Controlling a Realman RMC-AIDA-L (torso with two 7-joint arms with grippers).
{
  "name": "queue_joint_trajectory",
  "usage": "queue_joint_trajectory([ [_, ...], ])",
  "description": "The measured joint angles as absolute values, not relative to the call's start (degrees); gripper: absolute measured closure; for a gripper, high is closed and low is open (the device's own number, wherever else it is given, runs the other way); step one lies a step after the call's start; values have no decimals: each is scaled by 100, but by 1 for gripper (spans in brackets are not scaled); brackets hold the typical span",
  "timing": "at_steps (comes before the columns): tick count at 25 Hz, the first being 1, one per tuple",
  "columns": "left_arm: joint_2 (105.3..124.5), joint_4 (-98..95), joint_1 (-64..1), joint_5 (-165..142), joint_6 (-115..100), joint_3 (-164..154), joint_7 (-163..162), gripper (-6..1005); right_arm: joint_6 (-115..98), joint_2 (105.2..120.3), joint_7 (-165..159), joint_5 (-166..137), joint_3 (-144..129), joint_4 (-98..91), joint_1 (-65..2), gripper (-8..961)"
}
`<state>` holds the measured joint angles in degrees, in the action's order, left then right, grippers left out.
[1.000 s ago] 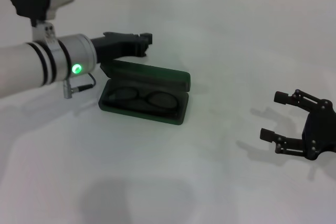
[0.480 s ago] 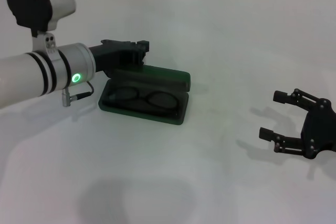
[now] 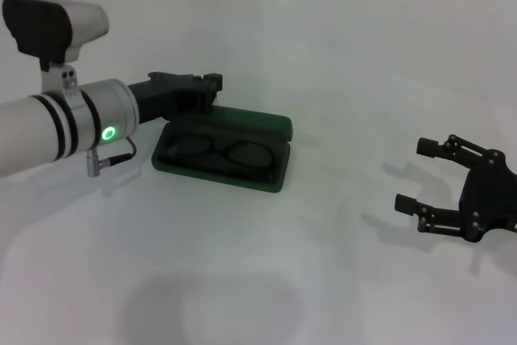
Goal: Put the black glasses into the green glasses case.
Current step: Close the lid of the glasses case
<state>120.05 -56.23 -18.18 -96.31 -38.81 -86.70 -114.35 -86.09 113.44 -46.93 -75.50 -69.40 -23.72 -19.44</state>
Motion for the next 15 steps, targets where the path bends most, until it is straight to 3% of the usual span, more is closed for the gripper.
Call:
queue_joint_trajectory([
  [15,11990,-5530,-1389,-8762,-4059,-8601,-10490,907,-8525,11383,-4705,-7549,-6979,-2367,-2004,67],
])
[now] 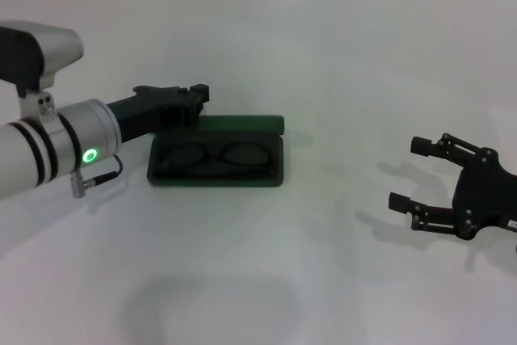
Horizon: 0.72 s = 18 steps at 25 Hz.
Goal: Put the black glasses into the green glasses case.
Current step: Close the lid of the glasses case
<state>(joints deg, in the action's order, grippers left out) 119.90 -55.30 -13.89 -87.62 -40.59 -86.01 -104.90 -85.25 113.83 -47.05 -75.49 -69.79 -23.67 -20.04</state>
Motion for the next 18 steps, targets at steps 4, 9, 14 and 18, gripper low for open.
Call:
queue_joint_trajectory([
  [4,11988,-5478,-1341,-8654,-4177,-8601,-10313,906,-8521,11382,-4713,-7549,-6979,-2359,-2004,67],
  [9,11993,-5378,-1241,-8407,-4284,-8607,-9851,905,-8521,11388,-4714,-7549,-6979,-2306,-2013,67],
  [14,11989,-5049,-1217,-7836,-4516,-8604,-9096,904,-8526,11391,-4721,-7549,-6979,-2301,-2013,67],
  [18,11991,-4820,-1208,-7637,-4636,-8619,-8594,903,-8556,11391,-4735,-7549,-6979,-2301,-2007,67],
])
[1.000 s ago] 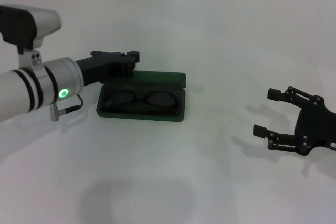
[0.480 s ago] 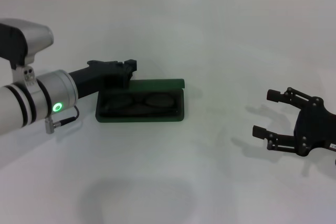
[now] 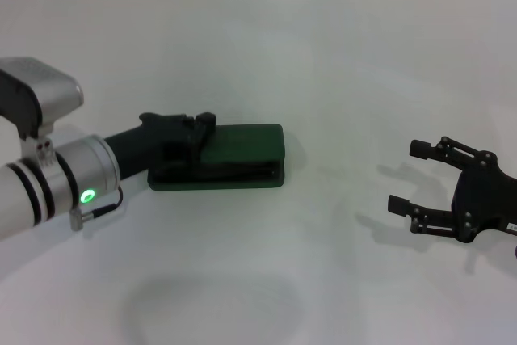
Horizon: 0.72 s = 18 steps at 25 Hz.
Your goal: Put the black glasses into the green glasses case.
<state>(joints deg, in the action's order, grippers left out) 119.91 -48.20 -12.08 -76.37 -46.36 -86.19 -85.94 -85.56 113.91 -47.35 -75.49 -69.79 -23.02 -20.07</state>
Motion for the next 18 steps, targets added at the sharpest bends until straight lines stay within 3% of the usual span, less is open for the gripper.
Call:
queue_joint_trajectory([
  [13,11981,-4439,-1261,-6963,-5025,-8549,-7921,901,-8573,11399,-4746,-7549,-6974,-2303,-1998,67],
  [18,11850,-4322,-1568,-7223,-5358,-8035,-8556,899,-8550,11400,-4748,-7549,-6957,-2303,-2005,67],
])
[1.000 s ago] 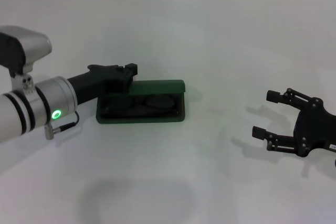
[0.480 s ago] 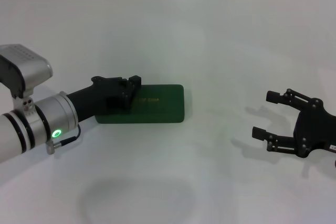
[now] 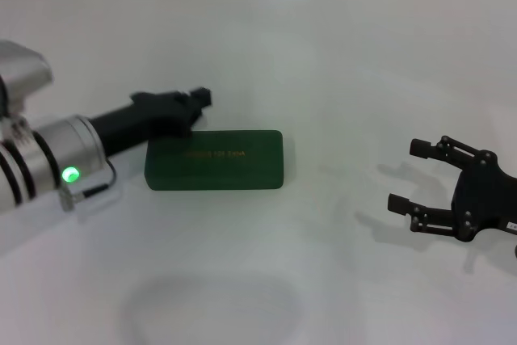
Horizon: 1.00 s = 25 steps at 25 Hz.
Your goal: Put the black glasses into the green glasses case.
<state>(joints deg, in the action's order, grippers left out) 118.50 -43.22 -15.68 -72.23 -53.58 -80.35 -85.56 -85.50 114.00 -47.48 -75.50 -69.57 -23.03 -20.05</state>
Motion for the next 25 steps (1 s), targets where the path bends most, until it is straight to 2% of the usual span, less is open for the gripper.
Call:
queue_joint_trajectory([
  [7,11784,-4123,-1767,-7540,-5408,-7317,-8582,898,-8531,11399,-4755,-7547,-6934,-2303,-2021,67],
  [13,11780,-4112,-1672,-7542,-6156,-6951,-7854,680,-8413,11410,-4804,-7485,-6911,-2311,-2081,67],
  [18,11588,-4062,-1381,-7577,-7499,-6853,-6682,468,-8435,11417,-4980,-7488,-6865,-2364,-2191,67],
  [20,11469,-4069,-1135,-7716,-8208,-6815,-6304,377,-8637,11371,-4992,-7530,-6869,-2377,-2246,67],
  [23,11422,-4098,-991,-7863,-8500,-6790,-6246,241,-8997,11326,-4912,-7818,-6884,-2385,-2238,67],
  [25,11411,-4114,-823,-8161,-8775,-6725,-6144,216,-9162,11331,-4820,-8026,-6879,-2385,-2195,67],
])
